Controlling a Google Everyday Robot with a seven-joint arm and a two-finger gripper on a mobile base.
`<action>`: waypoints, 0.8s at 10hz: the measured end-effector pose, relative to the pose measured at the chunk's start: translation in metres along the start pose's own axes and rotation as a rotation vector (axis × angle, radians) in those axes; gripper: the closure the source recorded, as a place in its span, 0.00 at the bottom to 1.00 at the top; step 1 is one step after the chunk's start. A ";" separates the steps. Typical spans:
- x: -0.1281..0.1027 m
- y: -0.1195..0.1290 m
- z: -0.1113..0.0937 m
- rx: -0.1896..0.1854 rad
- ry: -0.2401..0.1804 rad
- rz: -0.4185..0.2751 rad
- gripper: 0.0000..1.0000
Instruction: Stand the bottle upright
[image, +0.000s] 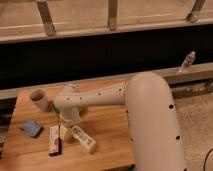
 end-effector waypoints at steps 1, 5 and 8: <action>0.000 0.001 0.001 0.002 0.001 -0.004 0.51; 0.001 0.002 -0.001 0.005 -0.003 -0.007 0.91; 0.002 0.000 -0.024 0.018 -0.053 -0.012 1.00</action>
